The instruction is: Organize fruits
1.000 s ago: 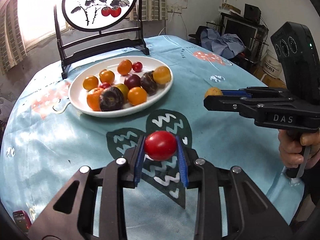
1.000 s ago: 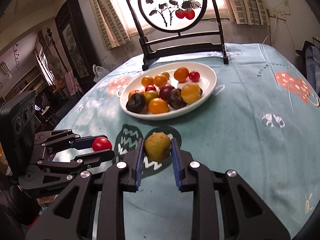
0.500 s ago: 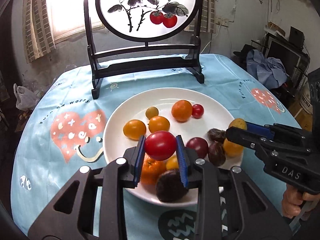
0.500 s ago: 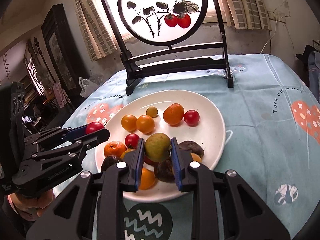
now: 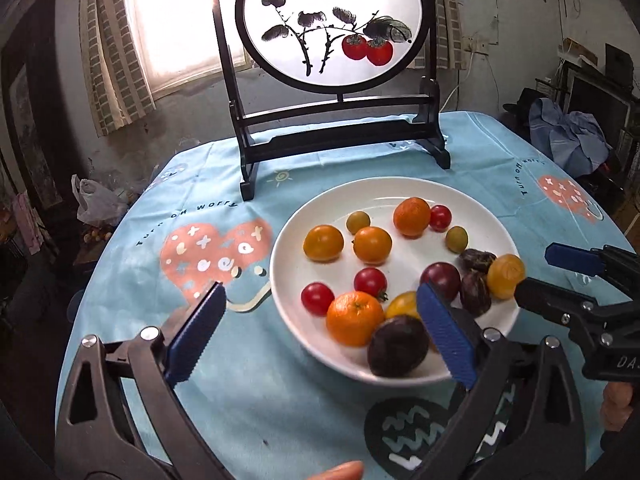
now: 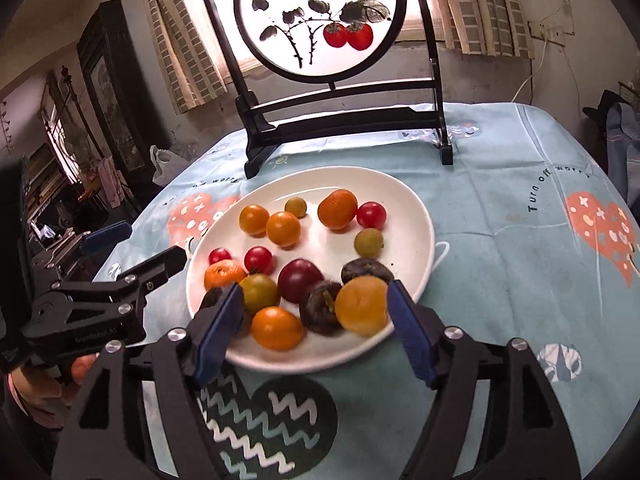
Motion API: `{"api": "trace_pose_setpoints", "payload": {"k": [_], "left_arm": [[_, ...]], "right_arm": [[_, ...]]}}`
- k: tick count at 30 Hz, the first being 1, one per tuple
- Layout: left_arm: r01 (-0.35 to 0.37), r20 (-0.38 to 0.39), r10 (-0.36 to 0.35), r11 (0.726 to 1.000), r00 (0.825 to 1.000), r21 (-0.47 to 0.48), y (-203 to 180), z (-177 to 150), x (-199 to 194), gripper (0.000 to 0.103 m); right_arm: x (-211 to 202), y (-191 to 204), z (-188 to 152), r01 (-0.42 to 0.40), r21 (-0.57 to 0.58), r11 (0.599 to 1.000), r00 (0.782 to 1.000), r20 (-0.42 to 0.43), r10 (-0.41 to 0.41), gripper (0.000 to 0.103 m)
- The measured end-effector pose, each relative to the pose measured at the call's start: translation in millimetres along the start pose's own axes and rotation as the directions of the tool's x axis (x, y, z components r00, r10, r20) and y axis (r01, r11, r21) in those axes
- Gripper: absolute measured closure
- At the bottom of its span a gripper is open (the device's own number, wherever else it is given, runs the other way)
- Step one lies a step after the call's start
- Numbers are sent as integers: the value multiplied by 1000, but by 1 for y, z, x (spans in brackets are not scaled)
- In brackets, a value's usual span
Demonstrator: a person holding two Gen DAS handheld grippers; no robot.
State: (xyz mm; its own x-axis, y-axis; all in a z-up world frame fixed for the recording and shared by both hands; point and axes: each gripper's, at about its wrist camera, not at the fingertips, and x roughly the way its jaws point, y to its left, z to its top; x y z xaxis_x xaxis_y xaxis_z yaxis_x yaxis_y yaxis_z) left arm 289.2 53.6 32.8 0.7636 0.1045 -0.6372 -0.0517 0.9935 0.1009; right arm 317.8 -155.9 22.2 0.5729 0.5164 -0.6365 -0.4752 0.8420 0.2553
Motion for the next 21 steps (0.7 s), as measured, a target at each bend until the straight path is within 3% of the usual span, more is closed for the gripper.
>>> {"api": "trace_pose_setpoints", "payload": {"k": [1, 3, 9, 11, 21], "left_arm": [[12, 4, -12, 1000, 1000, -1, 1, -7, -11, 3], [30, 6, -30, 999, 1000, -14, 2, -23, -30, 2], [57, -18, -58, 996, 998, -64, 2, -81, -63, 2], [41, -17, -42, 997, 999, -60, -1, -96, -66, 2], [56, -46, -58, 998, 997, -33, -5, -125, -71, 2]], "right_arm": [[-11, 5, -9, 7, -31, 1000, 1000, 15, -6, 7], [-29, 13, -27, 23, -84, 996, 999, 40, -20, 1], [-63, 18, -86, 76, -151, 986, 996, 53, -68, 1], [-64, 19, -99, 111, -169, 979, 994, 20, -109, 1], [-74, 30, -121, 113, -218, 969, 994, 27, -110, 1]]}}
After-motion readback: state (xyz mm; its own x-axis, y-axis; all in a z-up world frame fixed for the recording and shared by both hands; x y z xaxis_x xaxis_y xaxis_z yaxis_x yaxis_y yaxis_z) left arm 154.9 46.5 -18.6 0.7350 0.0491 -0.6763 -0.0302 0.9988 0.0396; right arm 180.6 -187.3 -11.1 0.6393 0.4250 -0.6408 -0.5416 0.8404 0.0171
